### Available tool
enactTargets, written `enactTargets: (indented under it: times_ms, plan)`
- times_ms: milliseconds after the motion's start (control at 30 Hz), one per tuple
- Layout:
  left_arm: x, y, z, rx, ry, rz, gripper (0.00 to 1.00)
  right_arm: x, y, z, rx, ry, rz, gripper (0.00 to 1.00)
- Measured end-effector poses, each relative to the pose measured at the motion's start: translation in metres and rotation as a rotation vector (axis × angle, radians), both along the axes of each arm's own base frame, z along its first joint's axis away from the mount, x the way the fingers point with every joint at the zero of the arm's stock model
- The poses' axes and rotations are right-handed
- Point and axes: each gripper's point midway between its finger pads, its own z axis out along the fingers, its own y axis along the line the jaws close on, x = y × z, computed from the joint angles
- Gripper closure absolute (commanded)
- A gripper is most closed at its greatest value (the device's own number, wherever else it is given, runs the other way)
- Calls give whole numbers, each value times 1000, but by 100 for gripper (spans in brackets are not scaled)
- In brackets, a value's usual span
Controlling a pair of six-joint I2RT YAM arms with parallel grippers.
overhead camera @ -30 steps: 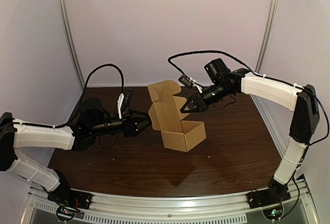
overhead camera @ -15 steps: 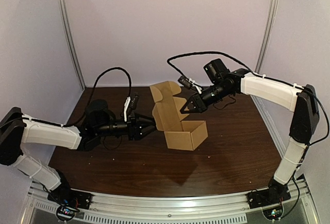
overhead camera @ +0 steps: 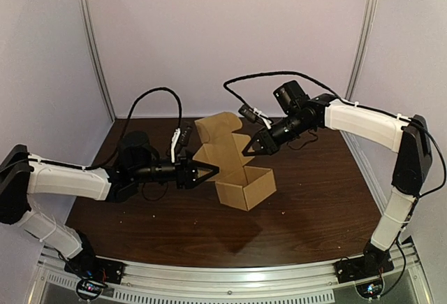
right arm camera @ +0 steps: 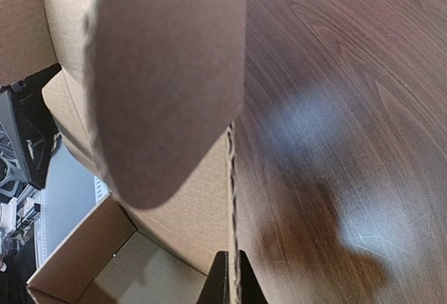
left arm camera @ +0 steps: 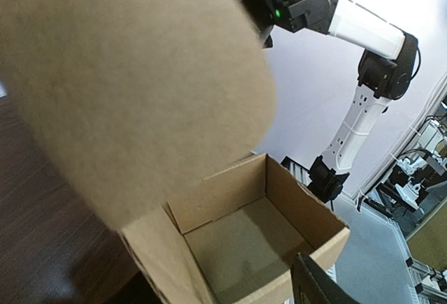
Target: Fold the paper box
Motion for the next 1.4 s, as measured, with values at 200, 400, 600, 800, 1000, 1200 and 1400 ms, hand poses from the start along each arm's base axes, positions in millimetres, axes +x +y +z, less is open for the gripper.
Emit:
enactTargets:
  times_ms: [200,400,600,800,1000,1200,1400]
  plan:
    - [2,-9,-17,32,34,-9,45,-9,7,0,-2,1,25,100]
    - [21,-8,-16,65,45,98,63,-5,5,-1,-20,-9,-5,90]
    - [39,7,-20,121,38,239,87,-16,2,10,13,0,8,76]
    - [41,9,-23,127,41,262,94,-28,3,19,71,36,62,58]
    - [24,4,-19,82,25,162,98,-21,-20,40,171,77,88,52]
    - [7,-1,-13,55,21,52,100,19,-52,52,222,56,-20,52]
    - [2,-2,-7,36,13,23,100,22,-41,41,225,84,-5,49]
